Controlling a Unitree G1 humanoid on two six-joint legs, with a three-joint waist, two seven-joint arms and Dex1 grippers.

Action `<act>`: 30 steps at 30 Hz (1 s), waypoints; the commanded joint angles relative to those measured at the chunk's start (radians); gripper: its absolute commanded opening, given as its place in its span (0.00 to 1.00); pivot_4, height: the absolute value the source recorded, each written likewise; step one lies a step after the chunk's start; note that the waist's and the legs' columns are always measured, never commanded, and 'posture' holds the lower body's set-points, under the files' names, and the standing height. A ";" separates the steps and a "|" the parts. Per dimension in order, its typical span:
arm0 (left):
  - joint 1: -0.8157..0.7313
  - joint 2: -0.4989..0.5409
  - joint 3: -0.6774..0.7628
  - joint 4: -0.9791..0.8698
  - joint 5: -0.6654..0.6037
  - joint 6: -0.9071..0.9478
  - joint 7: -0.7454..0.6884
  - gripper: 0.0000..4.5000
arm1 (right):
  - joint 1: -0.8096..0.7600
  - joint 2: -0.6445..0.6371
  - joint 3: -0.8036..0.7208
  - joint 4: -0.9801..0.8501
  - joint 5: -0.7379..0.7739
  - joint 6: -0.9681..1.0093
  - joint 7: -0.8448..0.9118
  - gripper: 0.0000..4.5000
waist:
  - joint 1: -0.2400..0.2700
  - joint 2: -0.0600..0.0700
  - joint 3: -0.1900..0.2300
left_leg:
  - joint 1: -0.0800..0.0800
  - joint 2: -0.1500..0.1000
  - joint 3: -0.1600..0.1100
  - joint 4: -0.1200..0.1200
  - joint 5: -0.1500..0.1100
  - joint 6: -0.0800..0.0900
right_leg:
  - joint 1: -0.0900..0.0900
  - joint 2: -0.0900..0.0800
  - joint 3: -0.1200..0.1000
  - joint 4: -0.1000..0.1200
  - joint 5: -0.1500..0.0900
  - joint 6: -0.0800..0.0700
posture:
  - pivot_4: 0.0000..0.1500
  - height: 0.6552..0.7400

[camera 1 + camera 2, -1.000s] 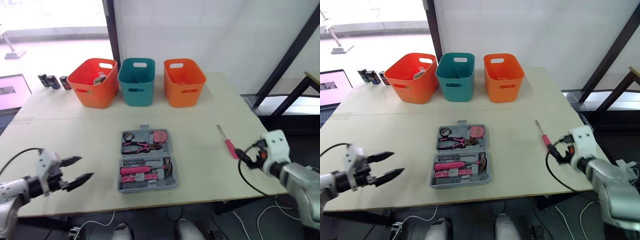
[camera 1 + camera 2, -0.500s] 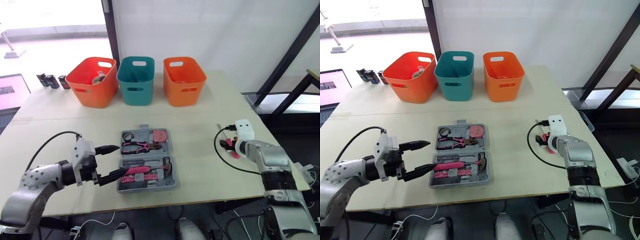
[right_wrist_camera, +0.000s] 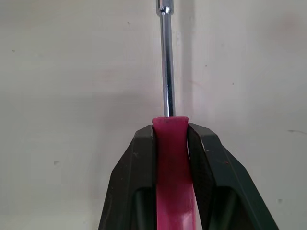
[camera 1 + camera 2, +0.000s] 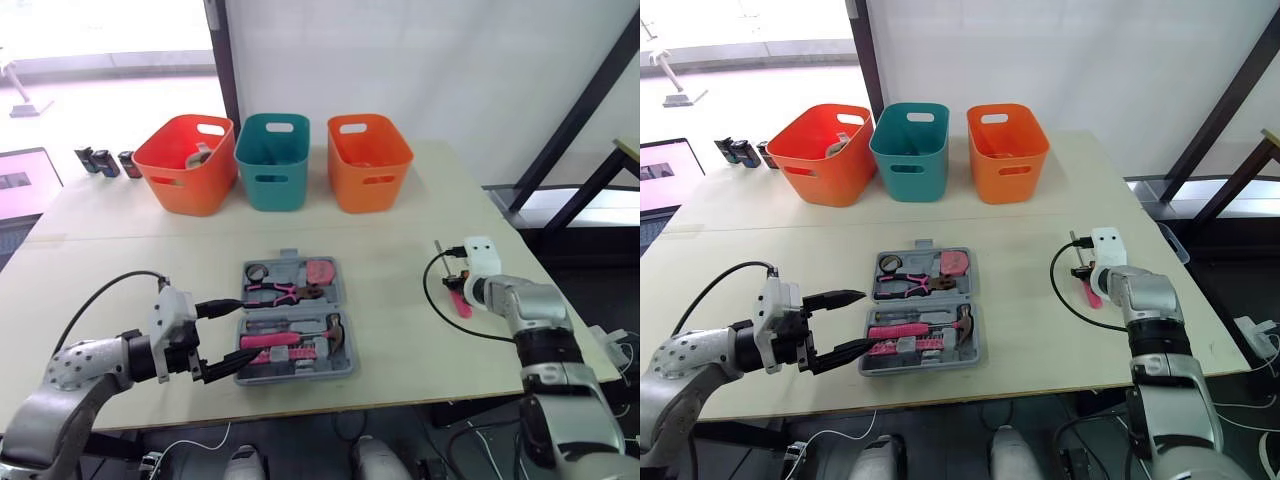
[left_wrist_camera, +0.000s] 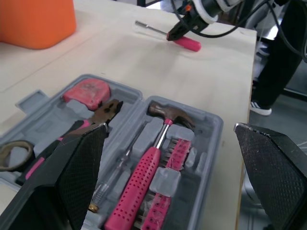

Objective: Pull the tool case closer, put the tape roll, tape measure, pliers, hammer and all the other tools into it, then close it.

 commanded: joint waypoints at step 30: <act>-0.102 -0.007 -0.027 0.093 0.024 -0.048 -0.033 1.00 | 0.343 0.411 0.023 -0.709 0.012 0.383 -0.259 0.81 | 0.004 -0.014 -0.009 | 0.001 0.000 -0.002 0.000 0.000 -0.001 | 0.000 0.000 0.000 -0.003 0.002 -0.004 | 1.00 1.00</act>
